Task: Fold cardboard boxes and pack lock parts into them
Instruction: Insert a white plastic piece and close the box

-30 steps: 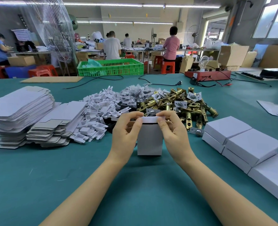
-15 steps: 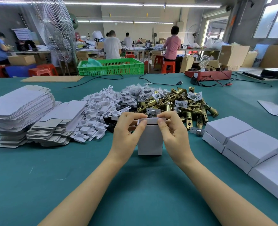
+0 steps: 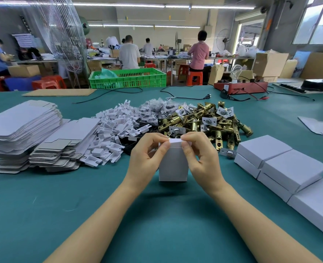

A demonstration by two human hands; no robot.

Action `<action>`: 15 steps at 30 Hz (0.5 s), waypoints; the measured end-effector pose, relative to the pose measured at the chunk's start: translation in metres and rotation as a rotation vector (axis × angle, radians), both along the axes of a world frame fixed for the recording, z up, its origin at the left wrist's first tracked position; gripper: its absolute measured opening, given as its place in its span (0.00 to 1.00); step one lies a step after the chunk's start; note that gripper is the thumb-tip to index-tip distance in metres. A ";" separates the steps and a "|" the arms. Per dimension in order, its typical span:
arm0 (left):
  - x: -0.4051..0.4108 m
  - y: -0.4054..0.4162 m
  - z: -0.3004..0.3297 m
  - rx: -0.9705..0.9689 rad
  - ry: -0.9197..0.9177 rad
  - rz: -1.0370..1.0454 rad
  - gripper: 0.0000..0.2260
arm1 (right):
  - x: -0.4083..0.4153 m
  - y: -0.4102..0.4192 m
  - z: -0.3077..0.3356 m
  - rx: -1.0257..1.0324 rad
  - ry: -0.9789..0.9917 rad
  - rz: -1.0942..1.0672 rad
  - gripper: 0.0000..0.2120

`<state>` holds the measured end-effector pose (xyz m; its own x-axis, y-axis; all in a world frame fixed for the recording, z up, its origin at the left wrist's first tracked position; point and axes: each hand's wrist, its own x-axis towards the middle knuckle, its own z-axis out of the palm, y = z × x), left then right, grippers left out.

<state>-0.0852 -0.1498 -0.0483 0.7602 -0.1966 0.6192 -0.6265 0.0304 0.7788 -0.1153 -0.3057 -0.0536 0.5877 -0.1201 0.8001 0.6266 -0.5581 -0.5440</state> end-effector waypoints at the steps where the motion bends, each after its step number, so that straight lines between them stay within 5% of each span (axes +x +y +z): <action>1: 0.000 0.000 0.000 0.005 -0.013 0.007 0.05 | 0.001 0.000 -0.001 0.006 -0.002 0.003 0.06; 15: 0.008 0.001 -0.013 0.044 -0.152 -0.001 0.04 | 0.003 -0.003 -0.007 -0.066 -0.047 0.006 0.06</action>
